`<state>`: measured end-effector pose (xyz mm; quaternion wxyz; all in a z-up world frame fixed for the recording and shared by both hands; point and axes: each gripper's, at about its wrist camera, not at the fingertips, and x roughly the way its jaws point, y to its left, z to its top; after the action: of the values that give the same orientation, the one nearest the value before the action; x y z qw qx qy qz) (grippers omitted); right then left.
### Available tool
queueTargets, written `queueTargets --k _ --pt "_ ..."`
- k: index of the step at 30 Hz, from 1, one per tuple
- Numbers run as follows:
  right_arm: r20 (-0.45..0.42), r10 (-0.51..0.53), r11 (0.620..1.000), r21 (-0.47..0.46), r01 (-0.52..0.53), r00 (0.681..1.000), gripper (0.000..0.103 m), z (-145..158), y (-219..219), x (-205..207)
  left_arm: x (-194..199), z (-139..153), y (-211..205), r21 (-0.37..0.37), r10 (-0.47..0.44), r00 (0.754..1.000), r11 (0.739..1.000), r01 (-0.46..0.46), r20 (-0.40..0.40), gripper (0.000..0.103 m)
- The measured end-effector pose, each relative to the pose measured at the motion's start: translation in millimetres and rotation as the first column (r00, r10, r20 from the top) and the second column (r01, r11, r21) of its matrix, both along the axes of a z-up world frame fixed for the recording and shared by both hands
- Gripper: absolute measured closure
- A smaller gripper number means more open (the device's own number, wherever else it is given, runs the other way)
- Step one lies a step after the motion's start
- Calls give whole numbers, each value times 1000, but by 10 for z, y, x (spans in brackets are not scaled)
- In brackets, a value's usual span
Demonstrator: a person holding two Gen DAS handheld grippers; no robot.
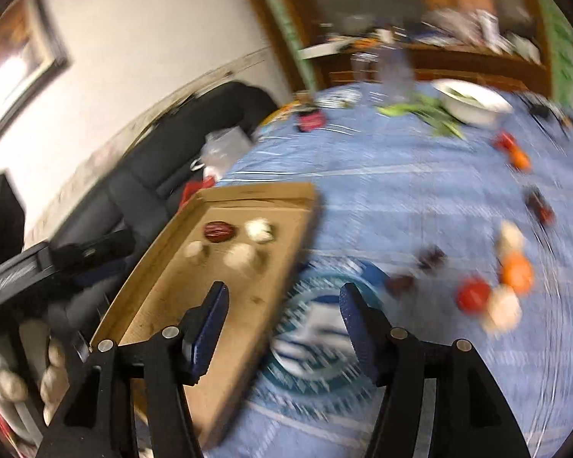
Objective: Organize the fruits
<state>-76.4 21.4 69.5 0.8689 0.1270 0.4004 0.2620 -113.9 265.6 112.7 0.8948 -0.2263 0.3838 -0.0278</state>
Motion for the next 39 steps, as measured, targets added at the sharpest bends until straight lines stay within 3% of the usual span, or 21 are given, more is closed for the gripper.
queueTargets --k 3,9,18,26,33,36,39 --pt "-27 -86 996 29 87 996 38 -100 -405 -147 -100 -34 -326 -34 -68 998 997 68 8 25" --pt "-47 -206 977 39 208 977 38 -189 -1076 -340 -103 -132 -891 20 -152 988 988 153 -32 25" --pt "-99 -353 933 42 359 930 38 -367 -2041 -464 -11 -321 -1250 59 -211 974 975 216 -85 25" --pt "-159 -391 917 24 399 907 39 -495 -2423 -363 114 -539 -1426 82 -248 960 962 259 -130 25" --pt "-153 -362 931 -3 365 920 39 -487 -2289 -186 184 -672 -1563 91 -296 943 946 312 -148 25" --pt "-119 -435 900 -23 435 893 39 -402 -2557 -155 193 -693 -1576 95 -319 936 938 334 -146 25" --pt "-77 -563 826 -76 558 823 39 -283 -3114 -81 229 -716 -1613 102 -330 934 933 345 -139 25"
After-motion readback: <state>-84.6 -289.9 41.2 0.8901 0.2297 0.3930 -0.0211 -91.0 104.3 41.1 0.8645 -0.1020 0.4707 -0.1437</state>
